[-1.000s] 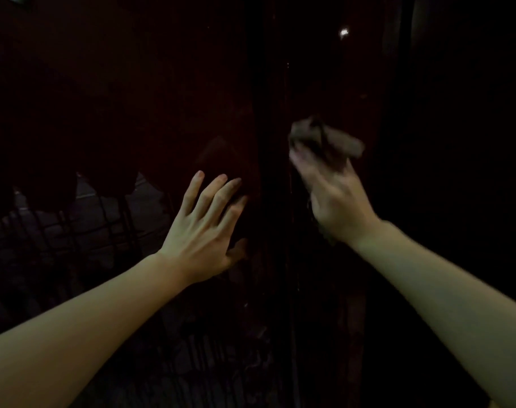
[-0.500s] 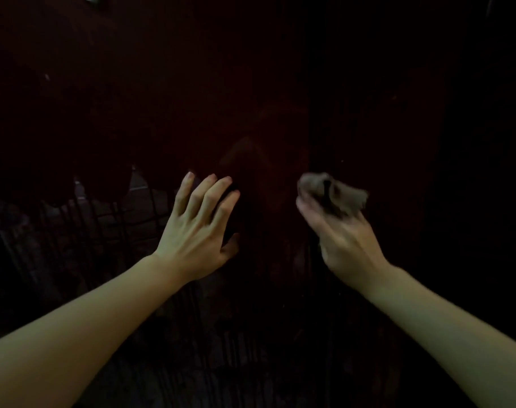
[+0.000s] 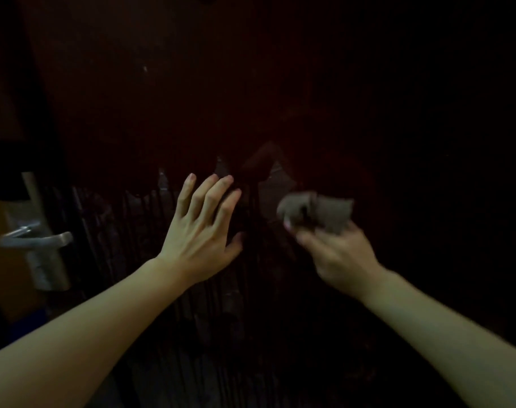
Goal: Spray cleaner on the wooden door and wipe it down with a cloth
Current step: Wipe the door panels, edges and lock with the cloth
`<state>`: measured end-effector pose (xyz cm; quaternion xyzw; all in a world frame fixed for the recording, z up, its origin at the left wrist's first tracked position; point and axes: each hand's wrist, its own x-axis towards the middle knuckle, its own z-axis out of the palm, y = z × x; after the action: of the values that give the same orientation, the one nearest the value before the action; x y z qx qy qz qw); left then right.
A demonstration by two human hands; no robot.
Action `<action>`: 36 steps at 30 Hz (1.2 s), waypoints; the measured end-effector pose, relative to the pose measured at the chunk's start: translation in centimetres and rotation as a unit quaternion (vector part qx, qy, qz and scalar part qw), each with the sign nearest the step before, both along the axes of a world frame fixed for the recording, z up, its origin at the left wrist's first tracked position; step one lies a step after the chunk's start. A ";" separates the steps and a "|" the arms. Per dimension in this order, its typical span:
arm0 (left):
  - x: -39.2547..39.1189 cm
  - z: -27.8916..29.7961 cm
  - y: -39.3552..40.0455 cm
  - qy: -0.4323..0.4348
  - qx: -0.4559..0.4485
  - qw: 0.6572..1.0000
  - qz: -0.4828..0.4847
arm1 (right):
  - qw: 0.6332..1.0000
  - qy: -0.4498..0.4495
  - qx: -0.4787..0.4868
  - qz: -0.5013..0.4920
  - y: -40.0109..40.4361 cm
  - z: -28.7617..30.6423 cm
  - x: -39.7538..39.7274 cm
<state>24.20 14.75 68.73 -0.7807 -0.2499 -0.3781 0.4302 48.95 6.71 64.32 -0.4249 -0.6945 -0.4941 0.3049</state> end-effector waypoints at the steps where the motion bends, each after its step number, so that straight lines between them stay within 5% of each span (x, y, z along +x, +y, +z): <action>1: -0.7 0.2 0.3 -0.006 -0.003 1.000 0.002 | 0.999 0.024 0.038 -0.007 0.6 2.8 -0.5; 5: -3.6 0.8 1.7 -0.027 -0.016 0.999 0.013 | 0.987 0.114 0.114 -0.022 3.1 8.8 -3.7; 12: -7.7 0.6 3.3 -0.029 -0.028 0.999 0.031 | 0.996 -0.065 -0.054 0.014 3.8 -3.0 -8.2; 19: -12.3 1.7 4.2 -0.044 -0.061 0.995 0.067 | 0.990 0.104 0.095 -0.013 7.1 9.2 -11.7; 26: -17.8 2.0 5.6 -0.039 -0.100 0.987 0.122 | 0.994 -0.098 -0.051 0.025 8.8 -0.6 -16.5; 32: -22.3 3.0 6.8 -0.064 -0.126 0.977 0.157 | 0.996 0.040 0.081 0.004 11.6 10.2 -20.2; 36: -24.7 2.9 7.6 -0.086 -0.150 0.972 0.162 | 0.998 -0.038 0.022 0.035 13.0 5.1 -22.9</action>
<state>-0.47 22.40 71.64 -0.7499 -0.4629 -0.3273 0.3409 26.10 19.68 69.40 -0.3744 -0.7090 -0.5139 0.3051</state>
